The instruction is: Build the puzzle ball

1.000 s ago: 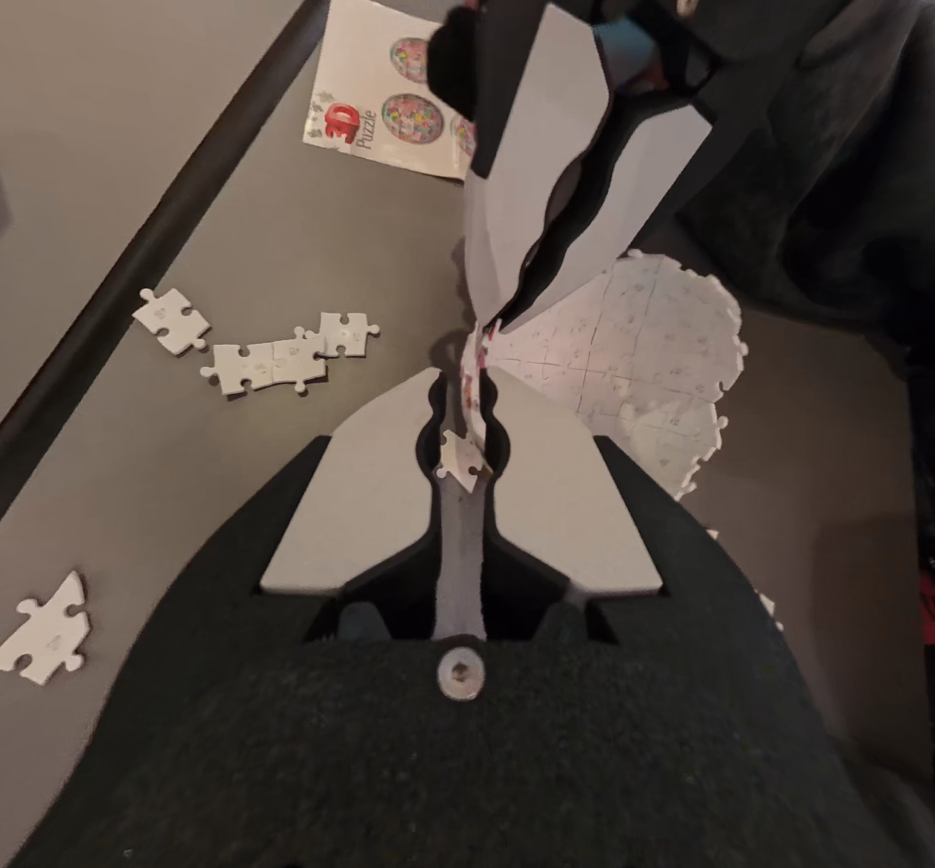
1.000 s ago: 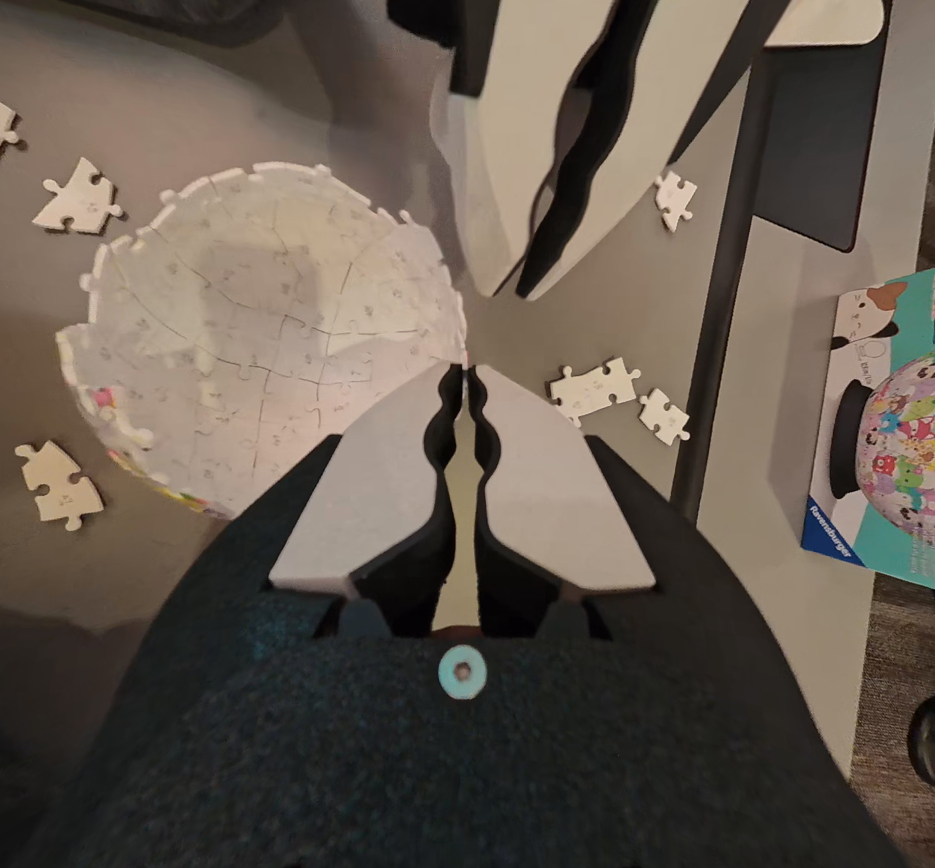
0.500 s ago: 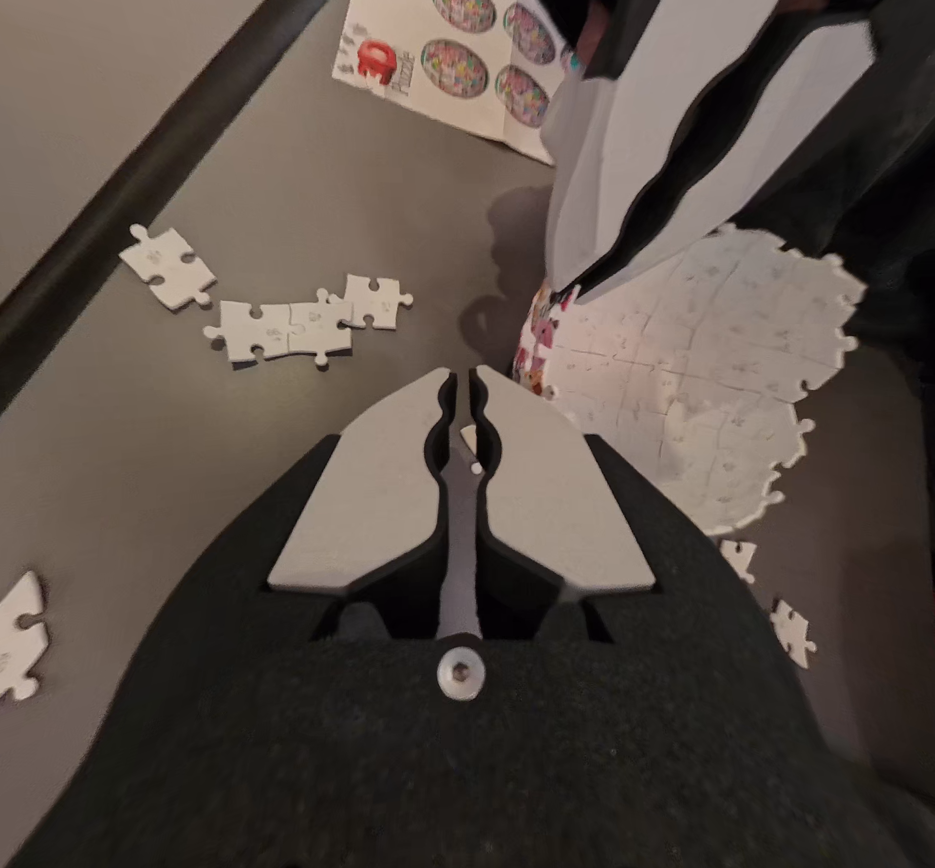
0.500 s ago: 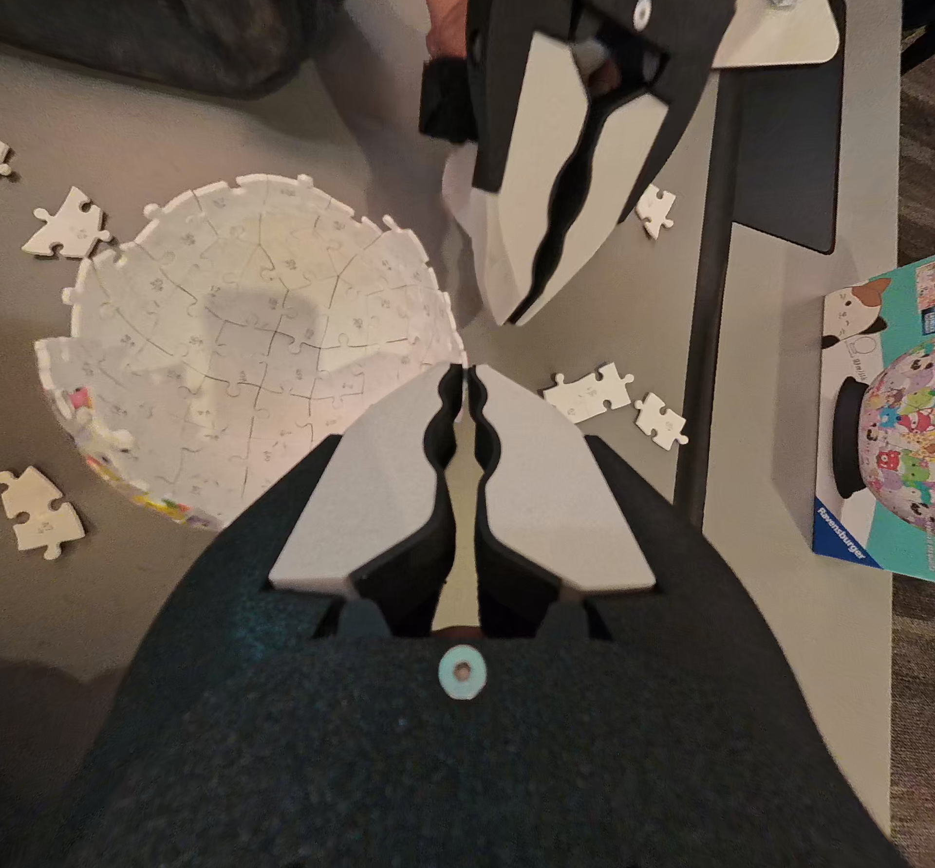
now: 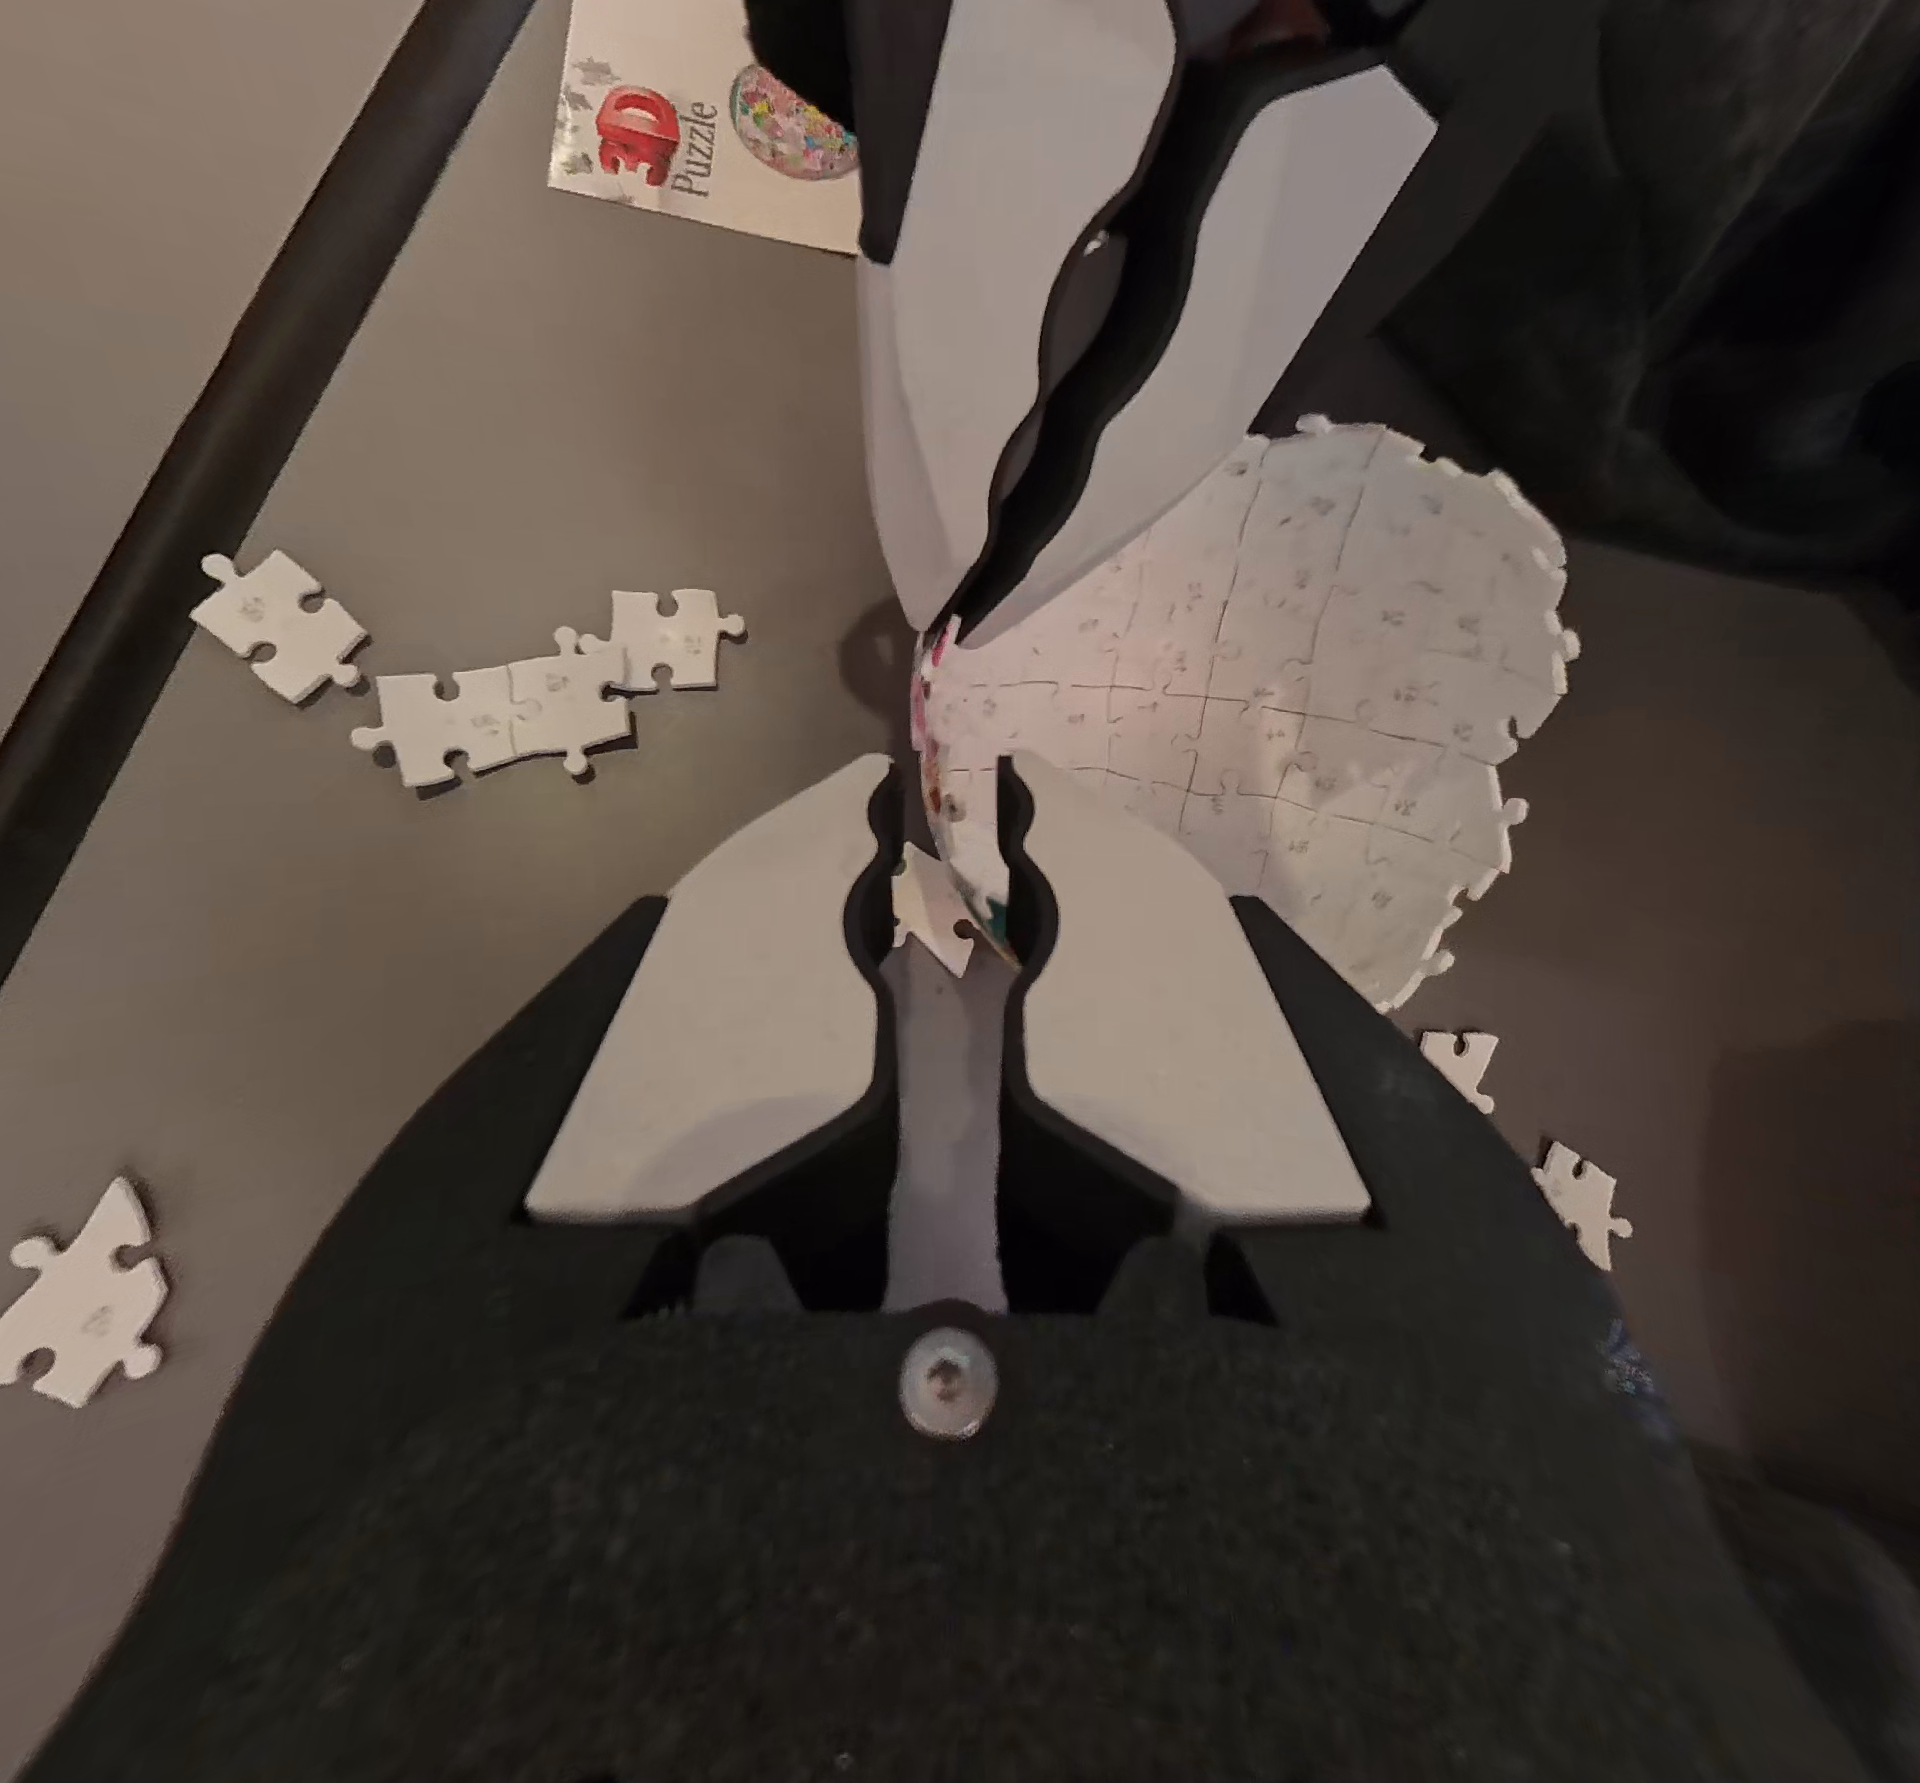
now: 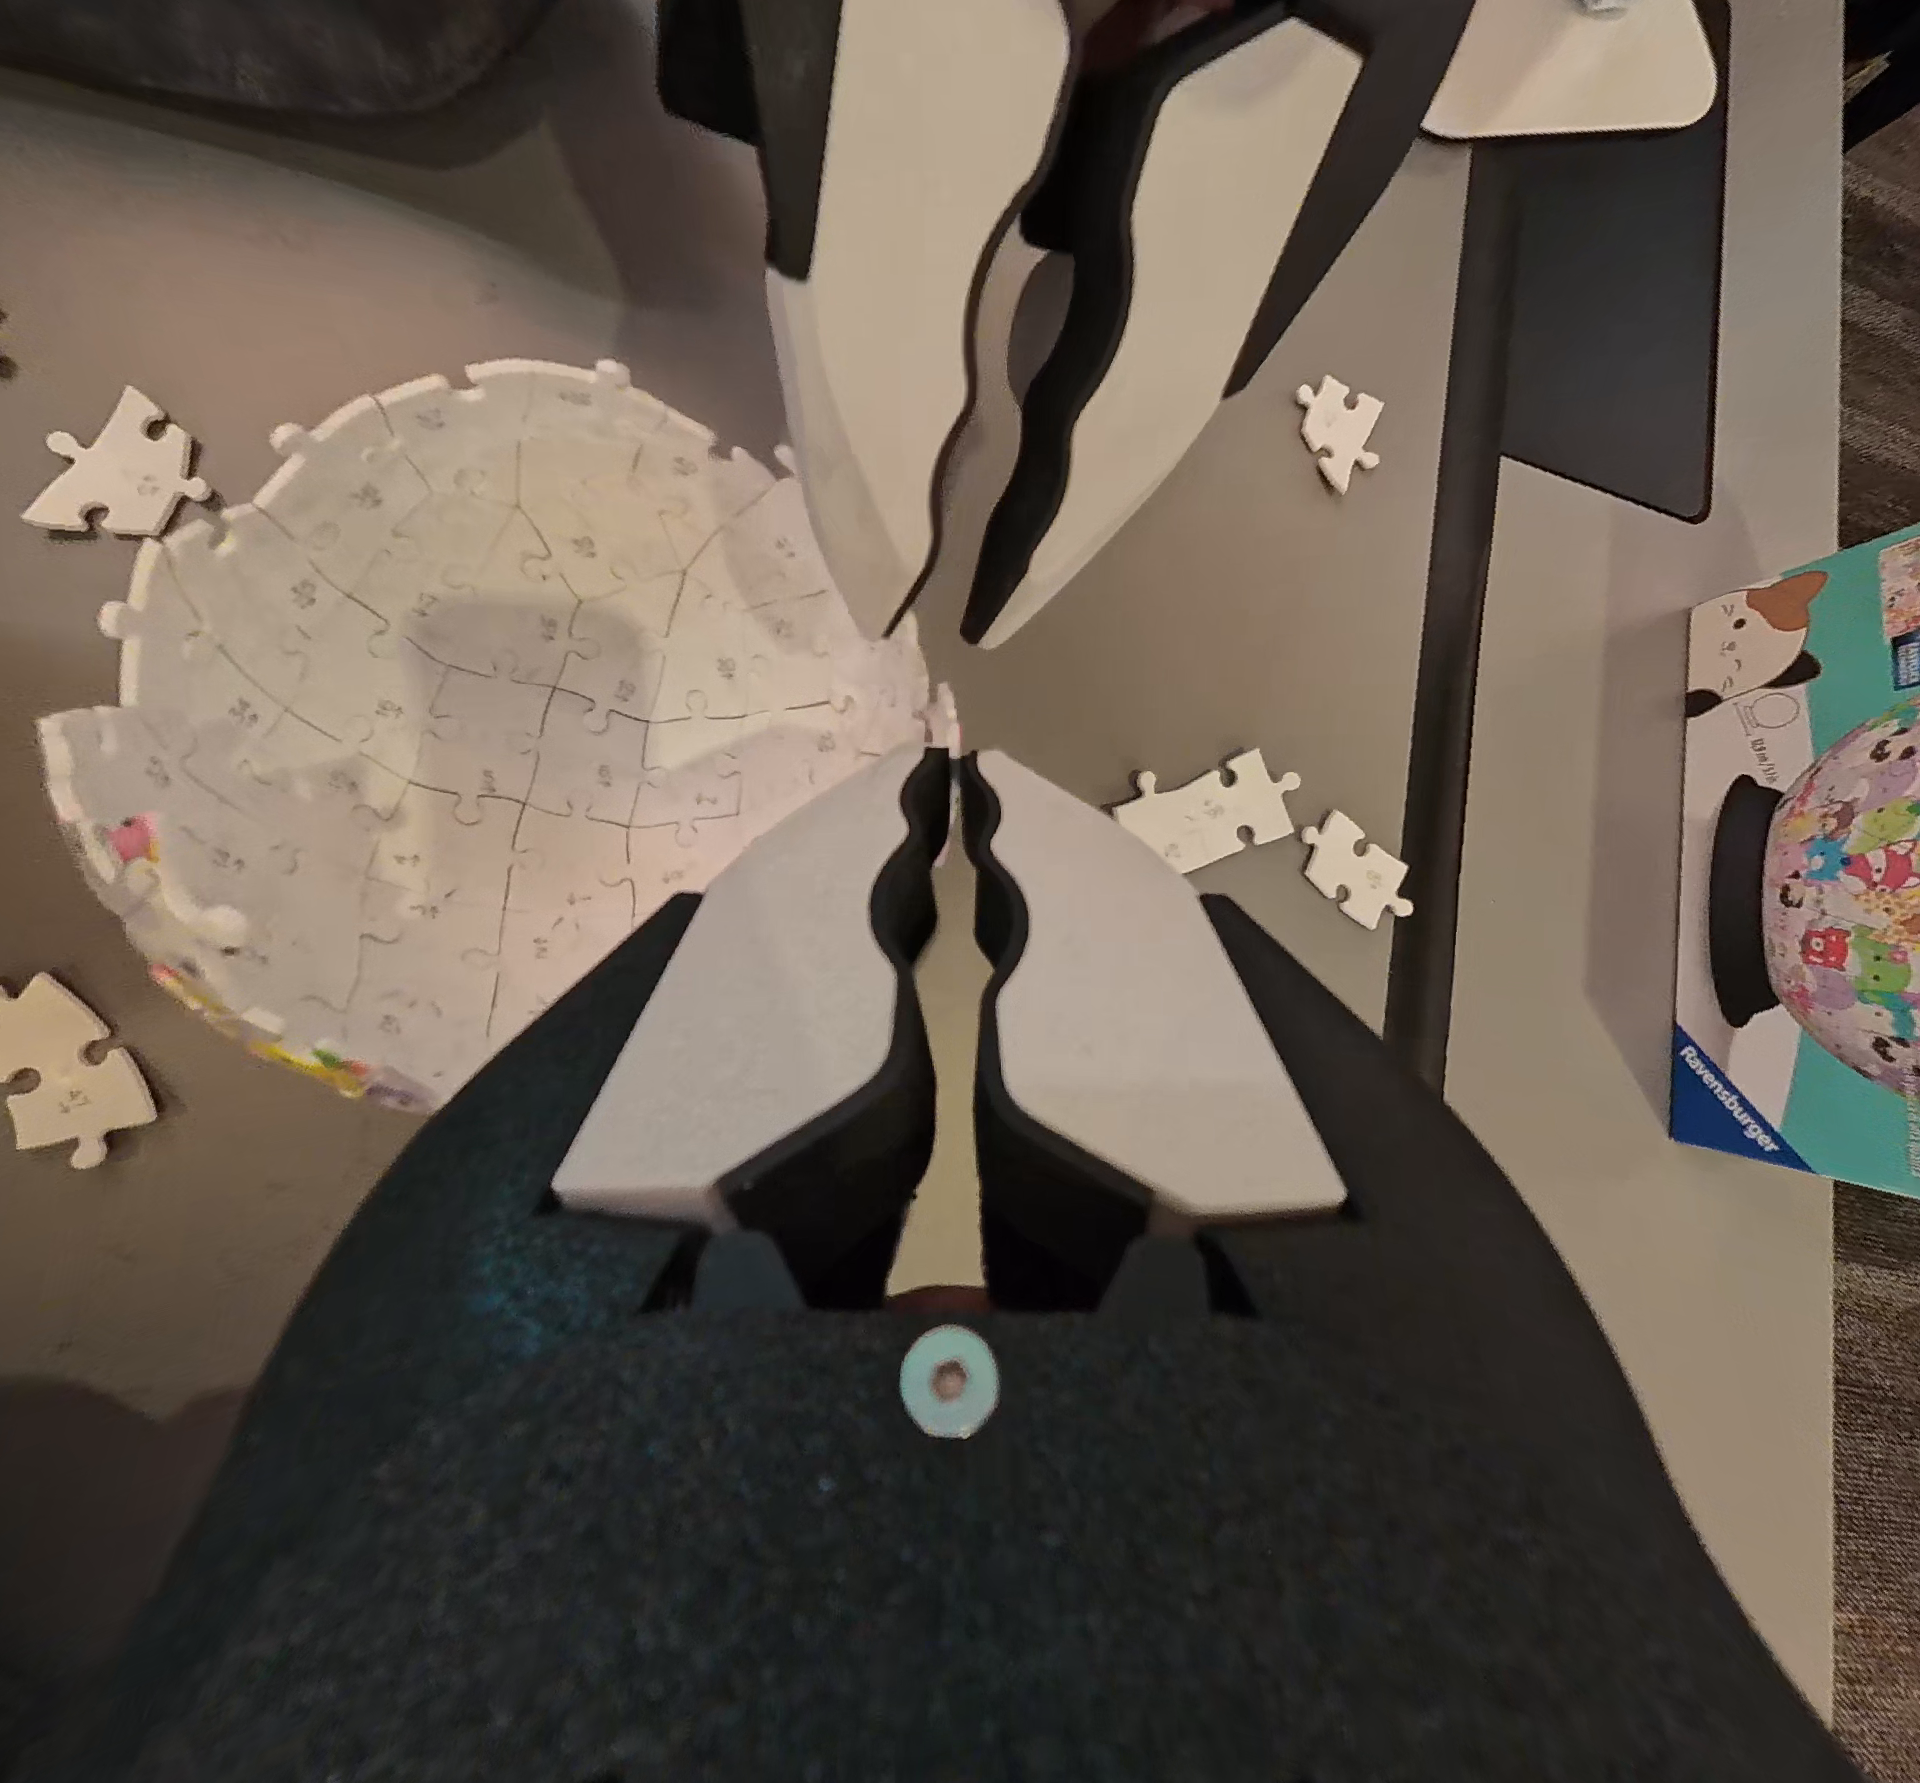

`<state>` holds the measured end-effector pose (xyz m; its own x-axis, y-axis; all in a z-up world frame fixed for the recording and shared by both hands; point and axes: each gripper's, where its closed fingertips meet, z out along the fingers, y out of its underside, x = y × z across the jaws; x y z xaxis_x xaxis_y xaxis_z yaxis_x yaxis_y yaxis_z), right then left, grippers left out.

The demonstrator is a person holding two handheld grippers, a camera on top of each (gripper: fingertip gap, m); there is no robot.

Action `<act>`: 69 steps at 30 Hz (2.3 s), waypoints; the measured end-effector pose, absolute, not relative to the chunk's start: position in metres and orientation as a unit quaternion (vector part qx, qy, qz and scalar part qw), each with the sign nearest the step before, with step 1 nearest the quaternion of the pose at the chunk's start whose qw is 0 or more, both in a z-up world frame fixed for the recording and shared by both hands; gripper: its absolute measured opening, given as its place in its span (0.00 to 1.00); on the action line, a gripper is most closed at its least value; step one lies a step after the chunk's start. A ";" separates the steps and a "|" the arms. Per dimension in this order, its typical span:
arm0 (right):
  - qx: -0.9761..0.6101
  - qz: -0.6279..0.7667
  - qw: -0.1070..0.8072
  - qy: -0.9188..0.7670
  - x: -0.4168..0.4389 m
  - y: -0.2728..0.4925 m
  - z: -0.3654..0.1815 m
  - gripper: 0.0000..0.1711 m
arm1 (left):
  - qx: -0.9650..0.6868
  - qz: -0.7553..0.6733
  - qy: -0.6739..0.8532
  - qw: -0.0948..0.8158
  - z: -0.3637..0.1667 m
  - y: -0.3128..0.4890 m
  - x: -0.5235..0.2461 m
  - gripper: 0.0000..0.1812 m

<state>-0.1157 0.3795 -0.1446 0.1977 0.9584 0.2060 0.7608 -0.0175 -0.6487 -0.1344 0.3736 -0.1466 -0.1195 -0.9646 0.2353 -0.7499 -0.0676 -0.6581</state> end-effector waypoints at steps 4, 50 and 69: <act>-0.696 0.153 0.336 -0.616 -0.116 0.378 -0.143 0.01 | -0.645 -0.326 0.672 0.161 -0.150 0.372 -0.131 0.09; -0.703 0.163 0.312 -0.618 -0.117 0.372 -0.146 0.01 | -0.617 -0.216 0.726 0.212 -0.160 0.370 -0.126 0.02; -0.719 0.174 0.285 -0.610 -0.119 0.368 -0.150 0.01 | -0.643 -0.270 0.703 0.141 -0.166 0.357 -0.125 0.20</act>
<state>-0.1186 0.3678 -0.1502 0.1956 0.9758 0.0982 0.7771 -0.0931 -0.6225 -0.1252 0.3569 -0.1662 -0.1342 -0.9797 0.1489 -0.8282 0.0284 -0.5597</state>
